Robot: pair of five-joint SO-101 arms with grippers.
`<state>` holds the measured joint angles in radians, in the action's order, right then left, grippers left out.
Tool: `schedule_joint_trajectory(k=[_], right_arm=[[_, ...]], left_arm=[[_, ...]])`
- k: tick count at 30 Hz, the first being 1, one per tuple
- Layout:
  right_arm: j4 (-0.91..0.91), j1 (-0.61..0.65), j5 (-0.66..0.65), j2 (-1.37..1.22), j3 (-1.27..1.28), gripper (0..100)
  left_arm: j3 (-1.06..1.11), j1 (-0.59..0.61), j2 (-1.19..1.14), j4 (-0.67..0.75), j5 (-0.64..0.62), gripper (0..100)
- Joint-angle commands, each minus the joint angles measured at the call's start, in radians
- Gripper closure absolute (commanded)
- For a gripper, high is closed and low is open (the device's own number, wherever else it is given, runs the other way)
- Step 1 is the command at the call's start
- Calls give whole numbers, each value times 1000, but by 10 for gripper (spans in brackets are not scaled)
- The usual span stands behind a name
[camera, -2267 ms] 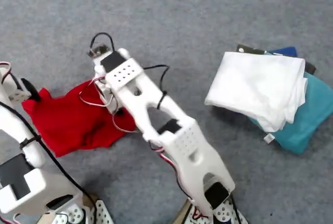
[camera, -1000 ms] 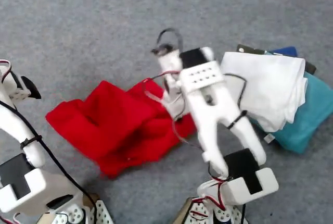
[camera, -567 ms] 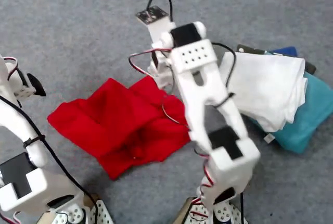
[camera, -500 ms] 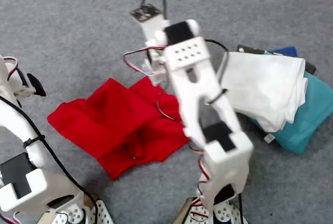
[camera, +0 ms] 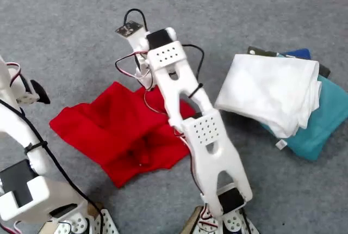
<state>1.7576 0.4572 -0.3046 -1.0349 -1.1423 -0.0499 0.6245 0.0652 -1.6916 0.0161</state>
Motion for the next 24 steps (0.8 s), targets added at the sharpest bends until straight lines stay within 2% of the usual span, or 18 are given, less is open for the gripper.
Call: schedule_joint_trajectory(k=[1,11,24], right_arm=[[8,18,-9,5,-45,786],[-31,11,-3,-104,-56,786],[-29,-9,-2,-5,-85,789]], left_arm=[[-8,-10,34,14,2,755],[15,-12,34,15,0,755],[18,-7,34,29,-2,755]])
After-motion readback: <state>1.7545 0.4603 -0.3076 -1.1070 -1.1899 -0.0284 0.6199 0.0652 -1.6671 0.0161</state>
